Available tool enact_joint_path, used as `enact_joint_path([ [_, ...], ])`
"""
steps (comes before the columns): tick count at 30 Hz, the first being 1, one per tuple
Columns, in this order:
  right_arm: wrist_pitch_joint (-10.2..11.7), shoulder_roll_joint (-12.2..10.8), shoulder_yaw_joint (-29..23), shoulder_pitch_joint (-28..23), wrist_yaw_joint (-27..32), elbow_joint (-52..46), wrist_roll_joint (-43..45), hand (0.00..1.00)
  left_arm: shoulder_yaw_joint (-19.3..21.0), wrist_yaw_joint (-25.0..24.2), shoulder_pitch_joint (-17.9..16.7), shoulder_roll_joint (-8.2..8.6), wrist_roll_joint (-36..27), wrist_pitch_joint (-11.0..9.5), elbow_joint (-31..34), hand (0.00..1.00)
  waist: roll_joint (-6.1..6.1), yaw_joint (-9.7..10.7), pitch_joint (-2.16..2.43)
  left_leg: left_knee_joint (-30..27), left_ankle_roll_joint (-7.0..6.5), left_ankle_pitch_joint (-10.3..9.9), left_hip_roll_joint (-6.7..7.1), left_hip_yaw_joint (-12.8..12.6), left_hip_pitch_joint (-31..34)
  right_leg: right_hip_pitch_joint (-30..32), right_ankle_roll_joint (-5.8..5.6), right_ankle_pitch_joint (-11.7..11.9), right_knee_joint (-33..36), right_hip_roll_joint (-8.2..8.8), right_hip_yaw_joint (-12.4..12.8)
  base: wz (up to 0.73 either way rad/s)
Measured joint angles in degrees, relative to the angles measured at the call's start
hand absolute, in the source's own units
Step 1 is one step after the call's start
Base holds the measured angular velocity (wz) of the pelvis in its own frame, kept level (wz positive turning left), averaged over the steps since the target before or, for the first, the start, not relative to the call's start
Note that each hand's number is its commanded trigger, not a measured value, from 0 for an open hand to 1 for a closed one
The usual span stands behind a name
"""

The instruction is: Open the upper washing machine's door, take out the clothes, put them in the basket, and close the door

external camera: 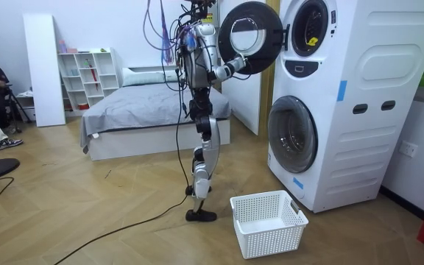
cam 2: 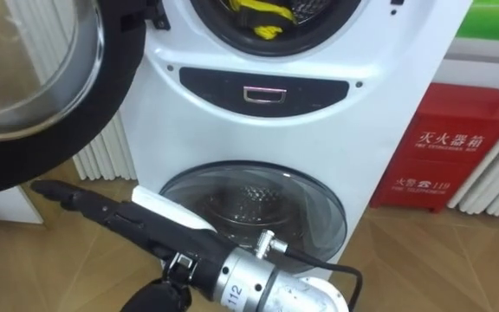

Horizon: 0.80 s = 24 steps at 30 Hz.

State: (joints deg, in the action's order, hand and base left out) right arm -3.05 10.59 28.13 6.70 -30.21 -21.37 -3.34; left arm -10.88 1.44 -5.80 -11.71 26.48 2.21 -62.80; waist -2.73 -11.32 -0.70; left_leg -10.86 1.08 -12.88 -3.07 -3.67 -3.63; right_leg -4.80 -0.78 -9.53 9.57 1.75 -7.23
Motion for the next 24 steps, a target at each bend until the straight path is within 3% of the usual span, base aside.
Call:
enact_joint_path([
  [8, 0.1, 0.3, -0.2, -0.4, 1.8, 0.2, -0.5, 0.00, 0.2, 0.3, -0.1, 0.09, 0.0, 0.0, 0.0, 0.00, 0.59, 0.4, -0.12, -0.5, 0.01, 0.0, 0.17, 0.9, 0.3, -0.3, 0.00, 0.0, 0.0, 0.13, -0.6, 0.05],
  [11, 0.1, 0.6, -1.8, -1.0, 4.5, 0.5, 1.9, 0.00, 1.9, 0.5, -1.0, 0.47, 0.0, 0.0, 0.2, 0.00, 1.11, 1.5, -0.21, -0.6, 0.00, 0.0, 0.31, 0.9, 0.4, -0.4, 0.00, 0.0, 0.0, 0.30, -0.8, 0.02],
  [16, 0.1, 1.4, -10.3, -3.8, 13.0, 0.3, 5.6, 0.00, 4.4, 0.8, -3.6, 1.03, 0.0, 0.5, 0.4, 0.00, 0.97, 4.8, 0.10, -1.0, -0.01, 0.0, 0.46, 1.5, 0.9, -0.4, -0.02, 0.0, 0.1, 0.39, -1.4, 0.06],
  [24, 0.6, 2.8, -20.0, -3.3, 25.2, 0.4, 8.1, 0.00, 6.6, 0.8, -5.3, 2.13, 0.0, 1.2, -0.3, 0.00, 1.27, 6.4, 0.40, -0.9, 0.01, 0.0, 0.46, 1.4, -1.3, -2.5, -0.10, -0.1, 0.0, 0.39, -1.5, 0.00],
])
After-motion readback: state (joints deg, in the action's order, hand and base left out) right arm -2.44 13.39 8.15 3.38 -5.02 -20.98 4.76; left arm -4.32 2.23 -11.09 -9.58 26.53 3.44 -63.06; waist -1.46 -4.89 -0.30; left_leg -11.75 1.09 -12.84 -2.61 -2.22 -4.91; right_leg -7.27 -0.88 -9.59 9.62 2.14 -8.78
